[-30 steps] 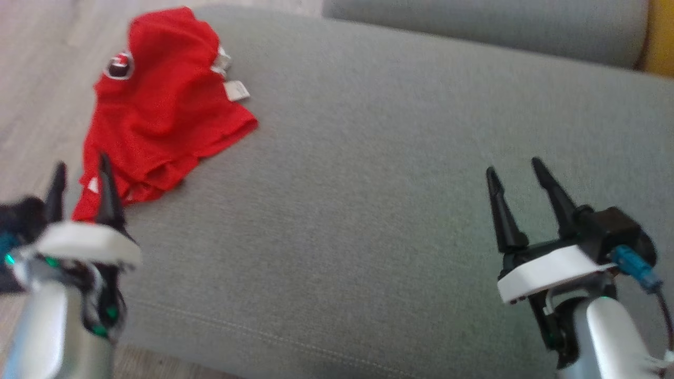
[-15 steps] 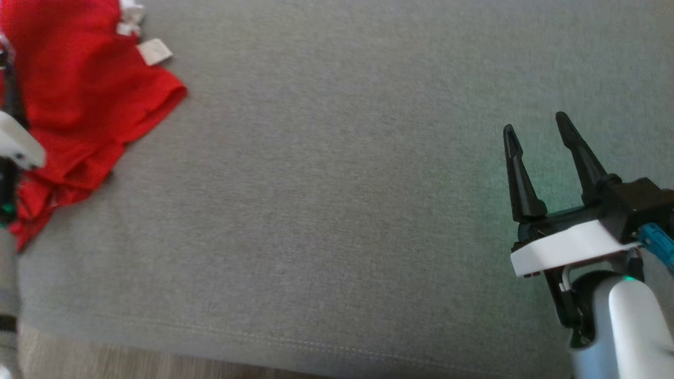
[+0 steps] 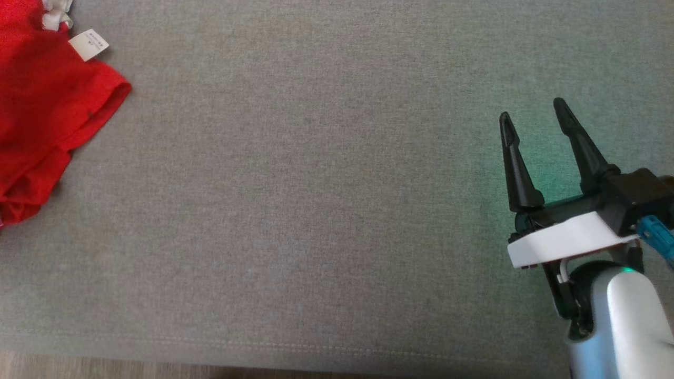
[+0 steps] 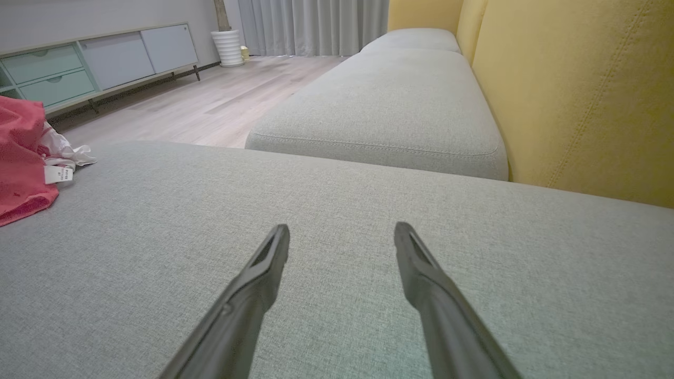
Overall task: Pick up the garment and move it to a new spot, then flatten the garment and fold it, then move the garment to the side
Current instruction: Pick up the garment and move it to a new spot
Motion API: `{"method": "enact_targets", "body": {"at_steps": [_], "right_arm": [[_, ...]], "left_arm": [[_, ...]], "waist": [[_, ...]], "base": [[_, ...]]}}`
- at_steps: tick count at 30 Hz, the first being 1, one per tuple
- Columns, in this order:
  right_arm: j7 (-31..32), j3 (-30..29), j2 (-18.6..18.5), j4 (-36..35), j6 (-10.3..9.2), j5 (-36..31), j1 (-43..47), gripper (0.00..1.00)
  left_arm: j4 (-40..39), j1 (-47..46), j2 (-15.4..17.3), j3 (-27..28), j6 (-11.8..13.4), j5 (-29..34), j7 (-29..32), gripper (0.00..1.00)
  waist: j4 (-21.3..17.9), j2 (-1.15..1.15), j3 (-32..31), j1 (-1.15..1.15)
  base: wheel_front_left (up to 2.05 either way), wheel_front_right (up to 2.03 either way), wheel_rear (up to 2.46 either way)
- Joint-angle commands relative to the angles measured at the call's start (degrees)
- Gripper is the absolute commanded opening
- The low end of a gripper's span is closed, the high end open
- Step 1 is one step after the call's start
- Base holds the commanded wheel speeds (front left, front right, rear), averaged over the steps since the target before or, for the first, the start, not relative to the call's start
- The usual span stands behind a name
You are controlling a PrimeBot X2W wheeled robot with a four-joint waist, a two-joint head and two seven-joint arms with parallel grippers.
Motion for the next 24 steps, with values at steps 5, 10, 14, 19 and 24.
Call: {"method": "enact_targets", "body": {"at_steps": [5, 10, 14, 19, 24], "right_arm": [[-1.3, 1.2, -0.1, -0.9, 0.39, 0.2, -1.0, 1.0], [-2.3, 1.5, -0.1, 0.5, 0.39, 1.0, -1.0, 1.0], [-3.3, 1.3, -0.1, 2.2, 0.39, 1.8, -0.8, 1.0], [-5.0, 1.0, -0.1, 4.4, 0.39, 3.9, 0.3, 1.0], [-6.8, 1.5, -0.1, 6.4, 0.39, 6.6, 1.9, 1.0]], "left_arm": [[2.1, -3.3, 4.3, -0.8, -1.0, 0.9, -4.6, 0.0], [2.2, -4.1, 3.1, -2.0, -1.5, 0.9, -9.7, 0.0], [-0.4, -5.5, 1.1, -3.3, -1.9, -0.2, -13.4, 0.0], [-8.6, -5.6, -0.4, -7.2, -2.1, 0.2, -15.1, 0.0], [-21.1, -3.9, -2.4, -10.6, -2.1, -2.5, -12.0, 0.0]], "waist": [[0.0, 0.0, -1.4, -0.01], [0.2, 0.0, -3.9, -0.01], [0.3, 0.0, -7.4, -0.01], [-0.4, 0.0, -12.8, -0.01], [-2.3, 0.0, -17.9, -0.01]], "base": [[0.0, 0.0, 0.0], [0.0, 0.0, 0.0], [0.0, 0.0, 0.0], [0.0, 0.0, 0.0], [0.0, 0.0, 0.0]]}}
